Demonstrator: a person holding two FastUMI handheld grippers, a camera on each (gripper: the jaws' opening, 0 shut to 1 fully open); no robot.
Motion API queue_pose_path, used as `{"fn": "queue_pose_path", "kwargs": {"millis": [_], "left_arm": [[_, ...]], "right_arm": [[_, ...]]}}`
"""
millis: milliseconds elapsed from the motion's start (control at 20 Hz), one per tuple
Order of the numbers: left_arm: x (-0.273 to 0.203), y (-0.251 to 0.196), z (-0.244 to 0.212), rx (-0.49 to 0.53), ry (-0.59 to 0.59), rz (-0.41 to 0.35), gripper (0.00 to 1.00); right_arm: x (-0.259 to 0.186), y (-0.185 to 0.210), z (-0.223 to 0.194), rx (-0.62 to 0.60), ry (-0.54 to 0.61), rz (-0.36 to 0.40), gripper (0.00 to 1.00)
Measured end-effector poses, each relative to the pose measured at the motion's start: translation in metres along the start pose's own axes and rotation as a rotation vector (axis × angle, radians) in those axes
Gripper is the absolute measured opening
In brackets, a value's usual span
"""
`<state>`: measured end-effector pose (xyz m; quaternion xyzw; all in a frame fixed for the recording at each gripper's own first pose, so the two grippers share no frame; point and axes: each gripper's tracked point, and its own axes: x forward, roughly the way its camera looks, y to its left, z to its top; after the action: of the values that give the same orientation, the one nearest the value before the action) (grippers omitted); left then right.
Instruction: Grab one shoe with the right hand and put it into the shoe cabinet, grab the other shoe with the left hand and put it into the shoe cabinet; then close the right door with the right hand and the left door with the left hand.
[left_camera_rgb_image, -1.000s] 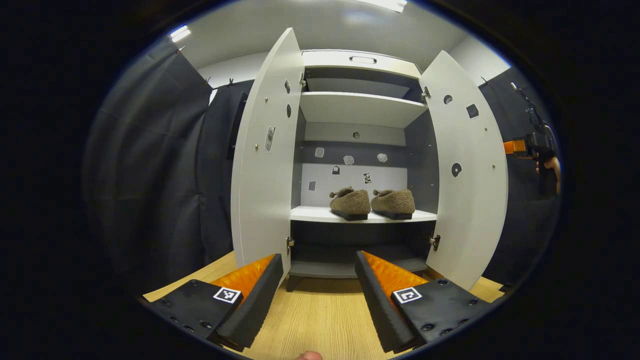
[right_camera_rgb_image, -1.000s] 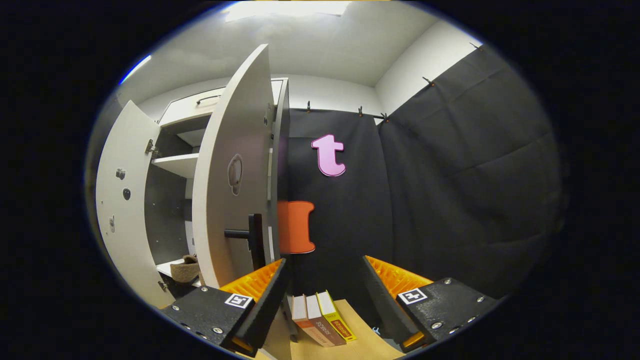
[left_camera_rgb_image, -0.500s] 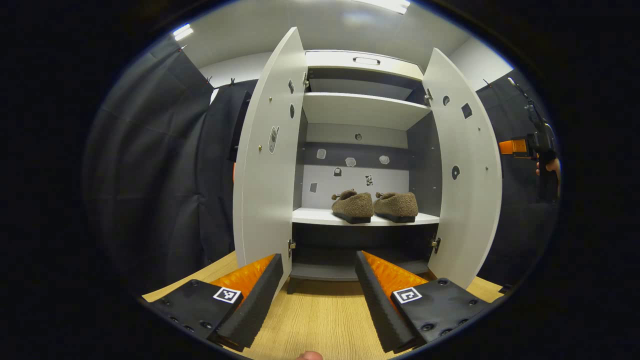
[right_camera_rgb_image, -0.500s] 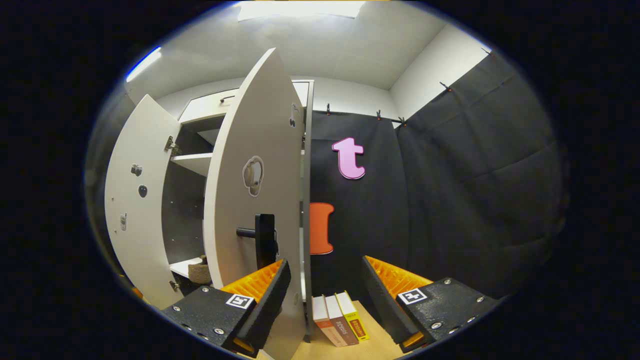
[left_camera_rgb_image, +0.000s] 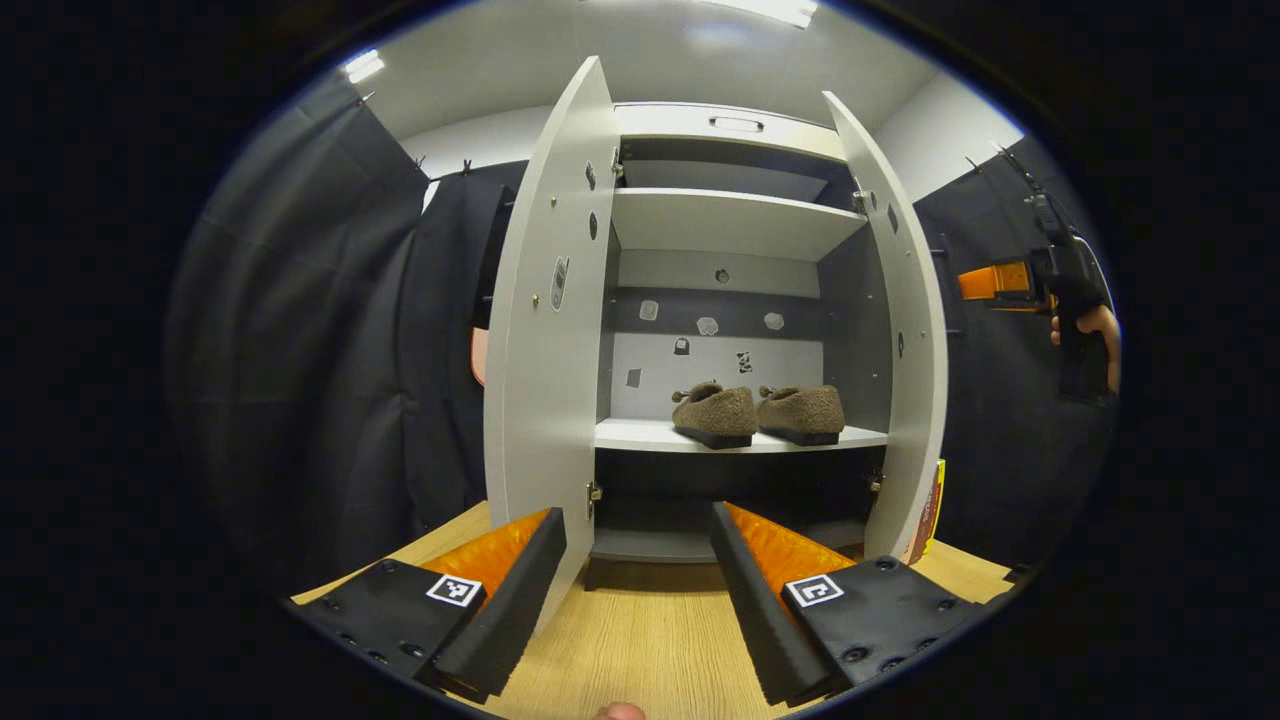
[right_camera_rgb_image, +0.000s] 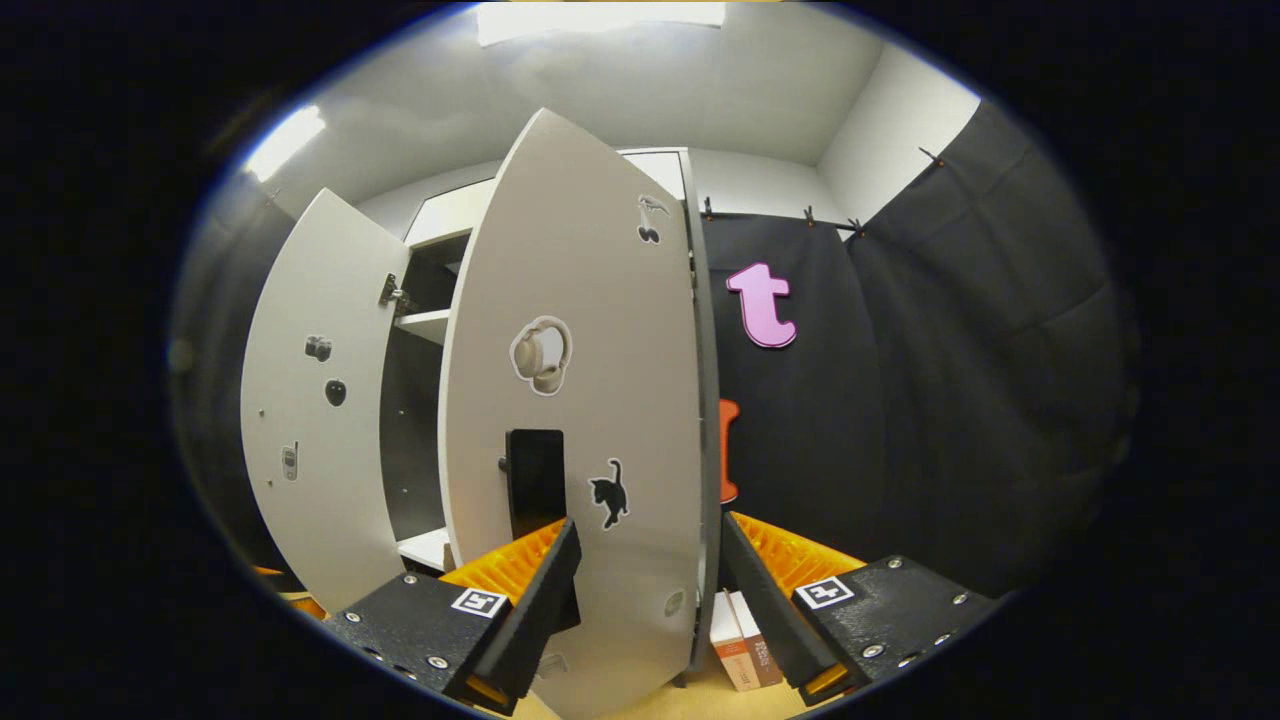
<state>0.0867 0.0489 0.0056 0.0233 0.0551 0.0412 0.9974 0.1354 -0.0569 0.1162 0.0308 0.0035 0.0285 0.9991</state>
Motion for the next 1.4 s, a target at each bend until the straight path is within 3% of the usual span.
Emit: {"fn": "queue_pose_path", "kwargs": {"millis": [50,150,250,350,400,450,650,1300,1350,1400], "left_arm": [[0.001,0.001,0.0,-0.001,0.0,0.001,0.95],[-0.003,0.0,0.0,0.0,-0.002,0.001,0.94],[-0.002,0.0,0.0,0.0,0.001,0.003,0.94],[-0.004,0.001,0.0,-0.001,0.0,0.006,0.94],[-0.005,0.001,0.0,-0.001,0.0,0.009,0.95],[-0.005,0.002,0.0,-0.002,0.002,0.01,0.95],[-0.009,0.005,0.0,0.001,0.0,0.017,0.95],[-0.02,0.016,0.004,-0.014,-0.013,0.04,0.95],[-0.019,0.017,0.006,-0.016,-0.016,0.041,0.9],[-0.018,0.018,0.008,-0.017,-0.019,0.04,0.95]], "right_arm": [[0.004,0.01,0.001,0.006,-0.003,0.031,0.82],[0.012,0.025,0.005,0.014,-0.015,0.062,0.98],[0.02,0.032,0.001,-0.017,-0.012,0.064,0.92],[0.027,0.044,-0.007,-0.012,0.011,0.091,0.92],[0.029,0.048,-0.012,-0.007,0.024,0.1,0.97],[0.033,0.051,-0.017,-0.006,0.032,0.105,0.92],[0.043,0.062,-0.031,-0.003,0.065,0.123,0.92],[0.076,0.083,-0.052,0.058,0.104,0.091,0.91],[0.078,0.084,-0.052,0.058,0.105,0.086,0.91],[0.08,0.084,-0.053,0.057,0.103,0.082,0.91]]}}
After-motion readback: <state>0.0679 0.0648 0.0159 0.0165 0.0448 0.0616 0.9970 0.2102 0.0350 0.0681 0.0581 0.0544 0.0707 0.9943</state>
